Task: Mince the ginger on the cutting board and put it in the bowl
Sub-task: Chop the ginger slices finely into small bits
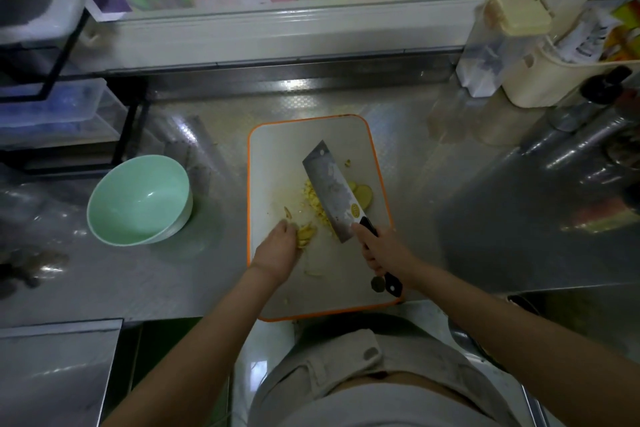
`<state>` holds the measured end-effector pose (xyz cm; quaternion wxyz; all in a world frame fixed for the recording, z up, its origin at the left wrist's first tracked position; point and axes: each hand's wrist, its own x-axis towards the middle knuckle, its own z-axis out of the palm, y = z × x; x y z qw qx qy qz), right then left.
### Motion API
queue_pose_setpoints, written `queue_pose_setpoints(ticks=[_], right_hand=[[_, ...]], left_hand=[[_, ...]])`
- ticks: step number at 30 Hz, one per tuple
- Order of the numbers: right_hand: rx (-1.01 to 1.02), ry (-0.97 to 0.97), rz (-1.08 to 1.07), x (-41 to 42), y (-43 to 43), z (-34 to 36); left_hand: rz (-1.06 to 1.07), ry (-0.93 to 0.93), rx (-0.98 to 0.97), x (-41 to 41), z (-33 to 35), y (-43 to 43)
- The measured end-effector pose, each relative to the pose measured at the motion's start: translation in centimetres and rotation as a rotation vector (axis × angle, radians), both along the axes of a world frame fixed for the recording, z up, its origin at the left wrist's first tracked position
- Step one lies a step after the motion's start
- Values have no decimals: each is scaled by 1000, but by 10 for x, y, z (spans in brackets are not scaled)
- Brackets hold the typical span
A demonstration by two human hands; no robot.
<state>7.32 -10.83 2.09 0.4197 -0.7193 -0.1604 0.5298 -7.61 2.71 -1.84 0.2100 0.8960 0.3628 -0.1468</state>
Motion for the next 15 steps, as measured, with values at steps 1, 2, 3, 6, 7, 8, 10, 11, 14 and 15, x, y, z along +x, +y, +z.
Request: queue_pose_setpoints(ticks=[1,2,3,6,7,8,10,11,14,15], right_hand=[[3,5,3,-1,0,0],[3,4,5,-1,0,0],[0,-2,7,-1,0,0],[-22,-32,20,0,0,0],[-25,-36,20,0,0,0],[-24,-36,17,0,0,0],[-13,-29,9,1,0,0],[-6,-24,9,1,0,-1],[2,-30,18,-1,0,-1],[1,-30,18,-1,0,-1]], left_hand=[[-4,-5,-3,0,0,0],[-7,-21,-7,-1,-1,-1],[-4,-51,-14,-2,-1,-1],[-7,-154,-58,-8,3,-5],[-42,-171,-72,-9,4,-6],[-91,-176,-89,-10,6,-7],[-198,-119,-123,-12,8,-9],[-256,-63,-116,-13,7,-10],[-362,48,-65,-14,6,-12],[-374,53,-51,-14,5,-12]])
